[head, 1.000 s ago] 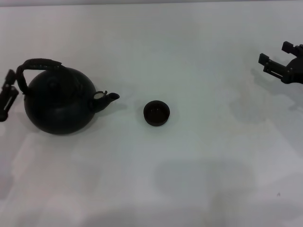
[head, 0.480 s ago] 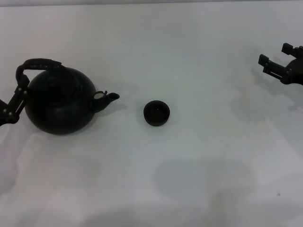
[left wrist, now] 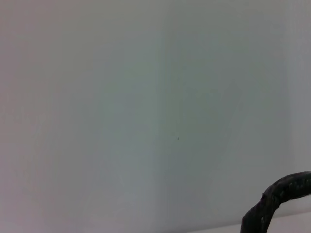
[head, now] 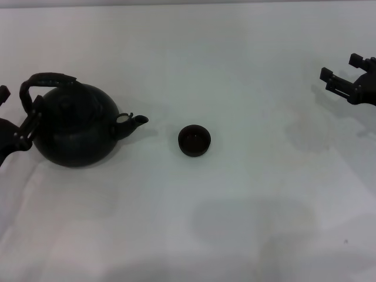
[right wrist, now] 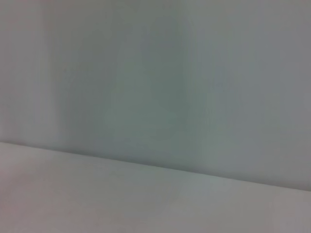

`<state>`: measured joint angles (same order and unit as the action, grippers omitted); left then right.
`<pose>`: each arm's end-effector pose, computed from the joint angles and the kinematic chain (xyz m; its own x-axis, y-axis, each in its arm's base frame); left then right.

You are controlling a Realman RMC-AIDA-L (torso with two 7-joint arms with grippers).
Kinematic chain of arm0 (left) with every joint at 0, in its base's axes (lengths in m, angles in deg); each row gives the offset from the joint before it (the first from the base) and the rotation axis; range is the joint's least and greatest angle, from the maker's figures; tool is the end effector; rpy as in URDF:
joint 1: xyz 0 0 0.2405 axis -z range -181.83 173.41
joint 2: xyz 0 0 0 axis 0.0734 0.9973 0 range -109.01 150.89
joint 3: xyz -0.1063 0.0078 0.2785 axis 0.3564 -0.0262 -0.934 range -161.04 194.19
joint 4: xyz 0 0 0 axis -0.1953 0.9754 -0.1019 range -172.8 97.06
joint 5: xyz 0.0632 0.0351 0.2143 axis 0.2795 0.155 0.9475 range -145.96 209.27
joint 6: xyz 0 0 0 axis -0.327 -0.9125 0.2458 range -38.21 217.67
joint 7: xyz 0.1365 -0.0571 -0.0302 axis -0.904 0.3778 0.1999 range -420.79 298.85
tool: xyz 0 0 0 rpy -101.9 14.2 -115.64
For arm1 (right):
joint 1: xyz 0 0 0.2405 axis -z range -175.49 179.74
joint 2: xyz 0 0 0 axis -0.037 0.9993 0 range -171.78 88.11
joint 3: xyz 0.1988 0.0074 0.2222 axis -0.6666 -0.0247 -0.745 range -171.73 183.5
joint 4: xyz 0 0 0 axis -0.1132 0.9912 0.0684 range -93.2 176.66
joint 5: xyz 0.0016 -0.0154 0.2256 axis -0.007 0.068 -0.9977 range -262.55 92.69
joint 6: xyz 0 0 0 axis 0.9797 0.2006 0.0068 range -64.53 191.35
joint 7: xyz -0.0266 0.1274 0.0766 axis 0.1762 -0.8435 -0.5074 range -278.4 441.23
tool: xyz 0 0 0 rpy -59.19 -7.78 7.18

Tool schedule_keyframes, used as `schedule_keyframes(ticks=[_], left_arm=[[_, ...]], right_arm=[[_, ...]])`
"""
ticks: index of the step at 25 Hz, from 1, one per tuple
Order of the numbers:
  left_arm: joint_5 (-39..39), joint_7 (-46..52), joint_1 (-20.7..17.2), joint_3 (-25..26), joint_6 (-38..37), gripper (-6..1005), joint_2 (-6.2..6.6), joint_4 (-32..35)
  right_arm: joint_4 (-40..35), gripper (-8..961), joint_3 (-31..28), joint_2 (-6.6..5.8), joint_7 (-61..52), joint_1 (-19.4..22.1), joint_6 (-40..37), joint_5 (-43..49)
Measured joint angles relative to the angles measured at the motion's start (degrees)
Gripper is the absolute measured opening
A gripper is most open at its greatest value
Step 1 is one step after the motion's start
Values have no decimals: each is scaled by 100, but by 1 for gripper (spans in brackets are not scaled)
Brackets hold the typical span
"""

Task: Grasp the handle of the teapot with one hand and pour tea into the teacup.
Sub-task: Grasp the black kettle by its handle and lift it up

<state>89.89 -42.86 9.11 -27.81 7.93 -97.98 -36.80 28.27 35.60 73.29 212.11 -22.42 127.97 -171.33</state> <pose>-0.4155 0.2516 -0.0485 0.7268 0.0210 0.6865 0.6537 -0.3277 -0.6821 0.4129 0.3509 -0.0215 0.7186 -0.3011 -0.6269 -0.6818 -0.4826 -0.5498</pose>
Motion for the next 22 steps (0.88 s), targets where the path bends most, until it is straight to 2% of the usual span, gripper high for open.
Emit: schedule_keyframes(ticks=[7,10,15,22], left_arm=[[9,-22,31,0,35,698,-13,4],[10,-121,30,0,36,605,-22,-2],[13,-166,29,0,39,359,-28,-13],[-40,-126,139,30,56,215,-35,-135]], right_arm=[[3,849,-28,0,0,2,-12,1],[9,849,-41,2,0,2,-20,0],[12,849,-46,7,0,-3,-50,0],[11,849,-49,9,0,-15,-58,-1]])
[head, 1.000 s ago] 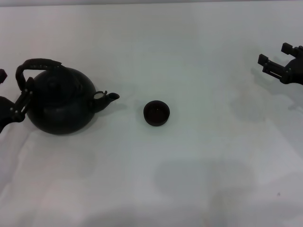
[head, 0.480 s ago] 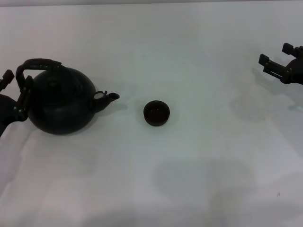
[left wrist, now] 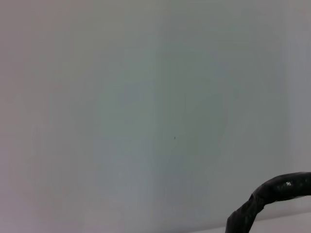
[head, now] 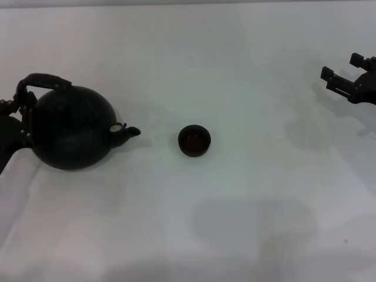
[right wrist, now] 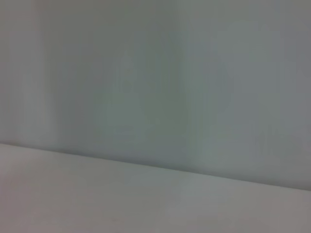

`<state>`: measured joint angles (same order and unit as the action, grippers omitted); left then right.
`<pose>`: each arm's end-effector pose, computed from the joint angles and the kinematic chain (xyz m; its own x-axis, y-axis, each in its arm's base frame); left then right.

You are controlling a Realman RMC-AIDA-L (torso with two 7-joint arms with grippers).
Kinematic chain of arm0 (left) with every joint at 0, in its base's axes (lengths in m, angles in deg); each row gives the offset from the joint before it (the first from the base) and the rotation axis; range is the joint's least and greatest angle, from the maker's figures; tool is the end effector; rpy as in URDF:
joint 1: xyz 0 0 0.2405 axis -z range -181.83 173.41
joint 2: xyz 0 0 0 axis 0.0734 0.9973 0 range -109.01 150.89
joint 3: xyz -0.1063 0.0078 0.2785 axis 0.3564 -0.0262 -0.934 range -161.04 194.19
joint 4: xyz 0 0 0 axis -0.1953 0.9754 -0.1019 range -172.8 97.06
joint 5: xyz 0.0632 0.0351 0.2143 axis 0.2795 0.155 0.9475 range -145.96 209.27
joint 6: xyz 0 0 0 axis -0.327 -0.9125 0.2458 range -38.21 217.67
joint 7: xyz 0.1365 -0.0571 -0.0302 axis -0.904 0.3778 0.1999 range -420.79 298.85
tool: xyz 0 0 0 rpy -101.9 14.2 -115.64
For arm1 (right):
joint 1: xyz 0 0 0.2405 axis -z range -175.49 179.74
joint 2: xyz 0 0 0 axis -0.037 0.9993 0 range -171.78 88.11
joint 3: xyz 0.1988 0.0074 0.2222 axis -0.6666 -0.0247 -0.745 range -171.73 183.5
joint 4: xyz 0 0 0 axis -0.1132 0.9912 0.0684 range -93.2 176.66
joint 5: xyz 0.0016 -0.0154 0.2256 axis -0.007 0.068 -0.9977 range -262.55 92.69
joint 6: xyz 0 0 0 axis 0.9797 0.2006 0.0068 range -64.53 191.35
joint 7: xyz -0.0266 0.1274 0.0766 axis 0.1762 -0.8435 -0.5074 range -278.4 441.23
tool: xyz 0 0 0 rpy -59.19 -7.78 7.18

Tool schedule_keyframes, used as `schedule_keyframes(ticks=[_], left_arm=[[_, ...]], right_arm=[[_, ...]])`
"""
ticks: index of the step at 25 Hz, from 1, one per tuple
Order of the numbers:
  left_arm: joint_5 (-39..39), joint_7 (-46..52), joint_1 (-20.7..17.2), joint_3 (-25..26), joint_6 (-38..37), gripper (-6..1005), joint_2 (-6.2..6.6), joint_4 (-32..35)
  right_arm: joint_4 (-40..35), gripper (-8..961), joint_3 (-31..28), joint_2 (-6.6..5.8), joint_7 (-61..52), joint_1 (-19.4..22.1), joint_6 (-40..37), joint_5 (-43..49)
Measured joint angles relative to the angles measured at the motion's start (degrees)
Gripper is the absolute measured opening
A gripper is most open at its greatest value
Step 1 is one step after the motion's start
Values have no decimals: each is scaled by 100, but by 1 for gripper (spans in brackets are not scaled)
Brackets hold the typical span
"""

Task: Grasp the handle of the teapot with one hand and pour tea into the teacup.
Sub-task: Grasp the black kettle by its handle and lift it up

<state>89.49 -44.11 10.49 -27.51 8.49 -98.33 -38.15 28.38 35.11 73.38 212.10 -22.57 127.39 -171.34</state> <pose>-0.4103 0.2577 -0.0550 0.7273 0.0219 0.6859 0.6529 -0.3299 -0.6818 0.4136 0.3521 -0.0216 0.7149 -0.3046 -0.6293 -0.6872 -0.4719 -0.5523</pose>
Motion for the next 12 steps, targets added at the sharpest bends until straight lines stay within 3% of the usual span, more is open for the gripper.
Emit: schedule_keyframes(ticks=[4,12], left_arm=[[-10,6,41,15,25,132,0,-23],[-25,192,183,23,85,107,28,62]], right_arm=[[9,849,-5,0,0,0,-7,-3],[70,848,16,0,-29,0,36,-85]])
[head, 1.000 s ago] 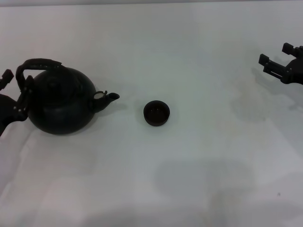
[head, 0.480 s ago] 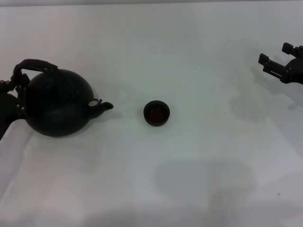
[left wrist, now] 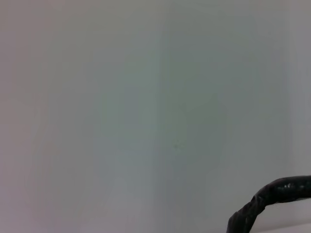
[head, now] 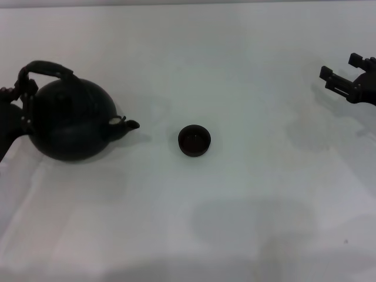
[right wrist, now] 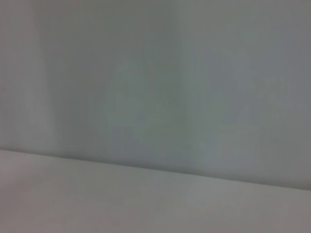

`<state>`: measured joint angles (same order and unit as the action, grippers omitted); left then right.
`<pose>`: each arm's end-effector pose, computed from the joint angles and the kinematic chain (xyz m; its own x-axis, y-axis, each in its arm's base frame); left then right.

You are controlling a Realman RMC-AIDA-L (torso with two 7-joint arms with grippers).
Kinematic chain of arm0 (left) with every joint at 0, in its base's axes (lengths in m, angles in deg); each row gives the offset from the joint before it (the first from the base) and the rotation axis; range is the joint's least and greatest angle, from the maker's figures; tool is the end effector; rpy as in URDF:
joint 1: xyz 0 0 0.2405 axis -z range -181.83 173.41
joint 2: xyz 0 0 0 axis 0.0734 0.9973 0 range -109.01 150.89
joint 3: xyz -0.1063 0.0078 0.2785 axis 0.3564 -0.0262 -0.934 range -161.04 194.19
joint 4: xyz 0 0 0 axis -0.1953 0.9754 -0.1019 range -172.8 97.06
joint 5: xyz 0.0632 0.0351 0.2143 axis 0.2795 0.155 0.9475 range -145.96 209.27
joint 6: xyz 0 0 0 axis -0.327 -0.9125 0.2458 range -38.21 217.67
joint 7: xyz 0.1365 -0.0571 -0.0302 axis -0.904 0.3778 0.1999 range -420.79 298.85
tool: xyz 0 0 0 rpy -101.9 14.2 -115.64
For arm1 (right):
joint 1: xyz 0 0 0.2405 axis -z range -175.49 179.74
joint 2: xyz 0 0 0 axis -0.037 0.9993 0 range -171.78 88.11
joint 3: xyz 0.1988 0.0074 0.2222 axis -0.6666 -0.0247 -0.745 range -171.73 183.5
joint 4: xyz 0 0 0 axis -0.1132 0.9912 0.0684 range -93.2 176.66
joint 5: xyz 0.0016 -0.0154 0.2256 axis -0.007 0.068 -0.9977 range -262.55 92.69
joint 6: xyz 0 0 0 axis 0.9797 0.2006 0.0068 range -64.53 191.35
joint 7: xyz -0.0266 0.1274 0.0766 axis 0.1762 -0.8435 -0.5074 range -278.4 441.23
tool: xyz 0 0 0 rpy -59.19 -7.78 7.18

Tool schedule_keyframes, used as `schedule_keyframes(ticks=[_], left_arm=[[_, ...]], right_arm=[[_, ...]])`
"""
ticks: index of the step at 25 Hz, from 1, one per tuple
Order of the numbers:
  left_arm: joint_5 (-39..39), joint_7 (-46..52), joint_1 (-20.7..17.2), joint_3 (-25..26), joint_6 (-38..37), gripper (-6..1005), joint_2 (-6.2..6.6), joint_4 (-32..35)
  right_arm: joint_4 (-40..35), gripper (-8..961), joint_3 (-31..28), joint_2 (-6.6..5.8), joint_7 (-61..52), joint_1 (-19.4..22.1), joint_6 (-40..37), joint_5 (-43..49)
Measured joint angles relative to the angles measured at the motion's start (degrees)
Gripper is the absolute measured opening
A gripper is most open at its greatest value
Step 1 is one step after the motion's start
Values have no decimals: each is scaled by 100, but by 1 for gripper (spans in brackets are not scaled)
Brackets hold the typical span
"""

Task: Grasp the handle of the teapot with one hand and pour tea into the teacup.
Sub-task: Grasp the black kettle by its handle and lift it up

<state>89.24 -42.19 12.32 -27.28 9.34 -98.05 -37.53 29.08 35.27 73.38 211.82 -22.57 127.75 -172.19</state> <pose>-0.4054 0.2736 -0.0505 0.7154 0.0119 0.6986 0.6603 -0.3382 -0.6705 0.4124 0.3511 -0.0234 0.6990 -0.3069 -0.6459 -0.7019 -0.4672 -0.5377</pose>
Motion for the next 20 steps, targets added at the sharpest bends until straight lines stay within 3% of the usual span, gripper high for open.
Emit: schedule_keyframes(ticks=[10,20], left_arm=[[93,519,422,-40,476,108,22,241],[666,1869,507,-46,979,109,-3,1223]], right_arm=[[61,848,-26,0,25,17,65,-1],[61,848,-30,0,10,9,158,-1]])
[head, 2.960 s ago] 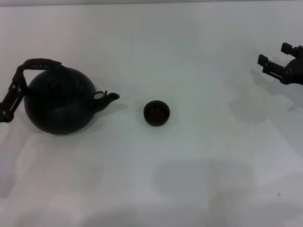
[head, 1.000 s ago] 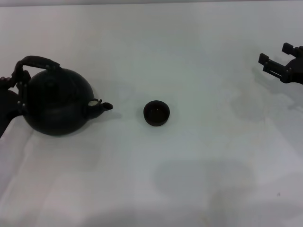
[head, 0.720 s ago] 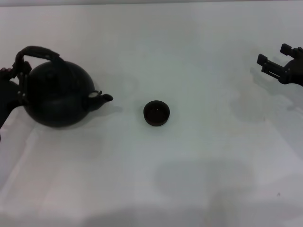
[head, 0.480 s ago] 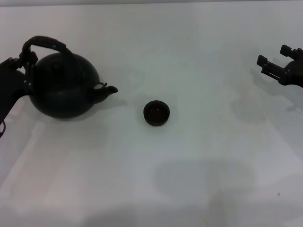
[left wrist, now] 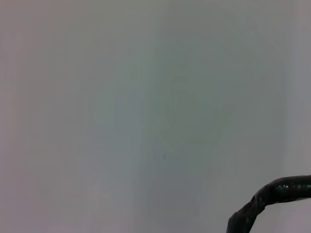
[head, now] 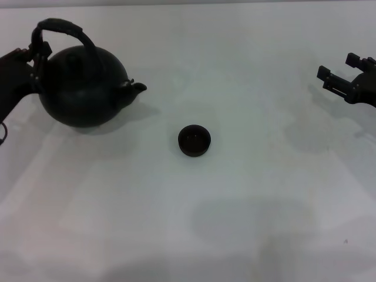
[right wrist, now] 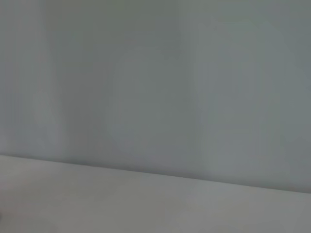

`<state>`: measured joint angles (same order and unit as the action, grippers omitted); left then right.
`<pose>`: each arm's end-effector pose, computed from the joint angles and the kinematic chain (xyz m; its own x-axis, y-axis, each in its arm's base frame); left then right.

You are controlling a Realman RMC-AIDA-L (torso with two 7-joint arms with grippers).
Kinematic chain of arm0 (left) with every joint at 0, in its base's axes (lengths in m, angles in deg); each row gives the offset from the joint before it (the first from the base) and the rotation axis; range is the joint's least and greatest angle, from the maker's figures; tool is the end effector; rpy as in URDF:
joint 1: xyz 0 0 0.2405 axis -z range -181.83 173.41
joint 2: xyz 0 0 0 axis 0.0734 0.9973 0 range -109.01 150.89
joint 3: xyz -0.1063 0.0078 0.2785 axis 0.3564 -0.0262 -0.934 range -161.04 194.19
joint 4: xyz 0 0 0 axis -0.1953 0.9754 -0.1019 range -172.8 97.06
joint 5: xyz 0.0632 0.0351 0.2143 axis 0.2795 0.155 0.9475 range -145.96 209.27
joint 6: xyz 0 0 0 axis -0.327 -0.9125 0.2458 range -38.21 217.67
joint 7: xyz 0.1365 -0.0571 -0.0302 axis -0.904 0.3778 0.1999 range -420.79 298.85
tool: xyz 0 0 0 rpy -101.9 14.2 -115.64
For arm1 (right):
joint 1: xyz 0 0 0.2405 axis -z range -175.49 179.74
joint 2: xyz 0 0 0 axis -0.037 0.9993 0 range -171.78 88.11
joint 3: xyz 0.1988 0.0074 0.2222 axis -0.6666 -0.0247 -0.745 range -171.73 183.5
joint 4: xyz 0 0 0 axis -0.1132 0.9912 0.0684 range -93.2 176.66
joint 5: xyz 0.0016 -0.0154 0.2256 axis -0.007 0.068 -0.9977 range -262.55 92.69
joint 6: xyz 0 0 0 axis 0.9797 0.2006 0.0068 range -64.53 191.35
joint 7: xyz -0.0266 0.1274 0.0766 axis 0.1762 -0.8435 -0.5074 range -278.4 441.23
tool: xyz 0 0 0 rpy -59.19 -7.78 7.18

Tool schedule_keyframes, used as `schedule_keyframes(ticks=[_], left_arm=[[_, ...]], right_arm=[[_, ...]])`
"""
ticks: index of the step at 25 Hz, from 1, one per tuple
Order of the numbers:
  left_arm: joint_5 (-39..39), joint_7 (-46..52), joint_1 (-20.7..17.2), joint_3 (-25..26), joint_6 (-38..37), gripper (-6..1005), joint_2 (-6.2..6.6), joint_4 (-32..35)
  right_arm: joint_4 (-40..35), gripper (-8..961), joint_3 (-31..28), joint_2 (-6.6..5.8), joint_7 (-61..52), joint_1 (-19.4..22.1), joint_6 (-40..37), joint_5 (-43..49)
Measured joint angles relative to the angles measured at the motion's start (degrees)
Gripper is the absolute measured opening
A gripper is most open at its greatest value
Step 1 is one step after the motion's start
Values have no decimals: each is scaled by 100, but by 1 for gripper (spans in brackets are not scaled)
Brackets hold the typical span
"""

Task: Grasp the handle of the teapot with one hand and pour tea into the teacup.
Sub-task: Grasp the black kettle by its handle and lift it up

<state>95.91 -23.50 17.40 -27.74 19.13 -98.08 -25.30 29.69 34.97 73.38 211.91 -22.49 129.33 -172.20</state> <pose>-0.3844 0.3416 -0.0314 0.6640 0.0798 0.7434 0.6974 -0.4246 -0.5773 0.4091 0.3485 -0.0252 0.6887 -0.2981 -0.6609 -0.7067 -0.4799 -0.5199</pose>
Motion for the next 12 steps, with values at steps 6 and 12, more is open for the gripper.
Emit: schedule_keyframes(ticks=[6,12], left_arm=[[268,846,-50,-176,425,107,-19,635],[261,1393,-158,-776,969,107,-28,1255]], right_arm=[[0,848,0,0,9,0,25,0],[10,848,0,0,19,9,28,0]])
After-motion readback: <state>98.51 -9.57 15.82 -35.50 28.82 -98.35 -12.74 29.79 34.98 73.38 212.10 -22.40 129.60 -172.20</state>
